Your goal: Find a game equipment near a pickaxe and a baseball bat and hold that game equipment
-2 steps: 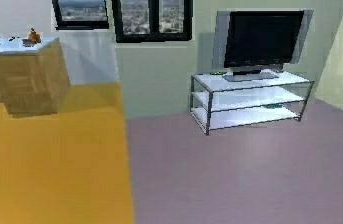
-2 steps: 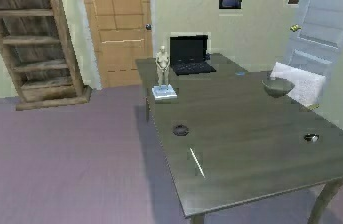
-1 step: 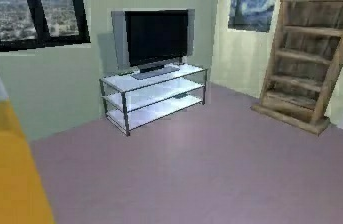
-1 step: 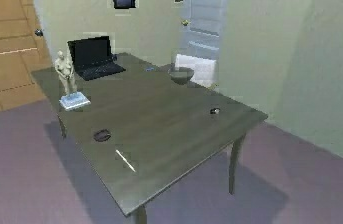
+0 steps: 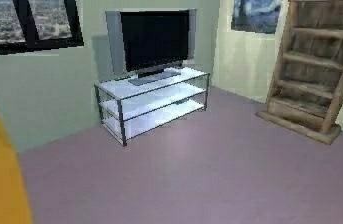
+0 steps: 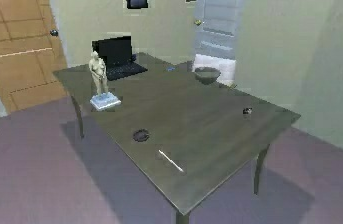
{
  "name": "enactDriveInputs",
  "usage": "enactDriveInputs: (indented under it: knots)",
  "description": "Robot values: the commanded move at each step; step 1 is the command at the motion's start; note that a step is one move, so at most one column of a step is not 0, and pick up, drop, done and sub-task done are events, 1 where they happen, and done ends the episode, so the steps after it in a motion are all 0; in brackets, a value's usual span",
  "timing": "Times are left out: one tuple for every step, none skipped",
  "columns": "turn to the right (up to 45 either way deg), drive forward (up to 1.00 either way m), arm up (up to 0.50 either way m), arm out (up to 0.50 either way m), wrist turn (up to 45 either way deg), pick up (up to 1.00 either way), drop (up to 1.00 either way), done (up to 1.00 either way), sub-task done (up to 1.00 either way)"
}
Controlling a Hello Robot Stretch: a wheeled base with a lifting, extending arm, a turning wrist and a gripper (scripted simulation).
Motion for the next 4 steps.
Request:
enactDriveInputs:
  knots:
    - [45.0, 0.0, 0.0, 0.0, 0.0, 0.0, 0.0, 0.0, 0.0]
    - [3.0, 0.0, 0.0, 0.0, 0.0, 0.0, 0.0, 0.0, 0.0]
    - [-45.0, 0.0, 0.0, 0.0, 0.0, 0.0, 0.0, 0.0, 0.0]
    - [-45.0, 0.0, 0.0, 0.0, 0.0, 0.0, 0.0, 0.0, 0.0]
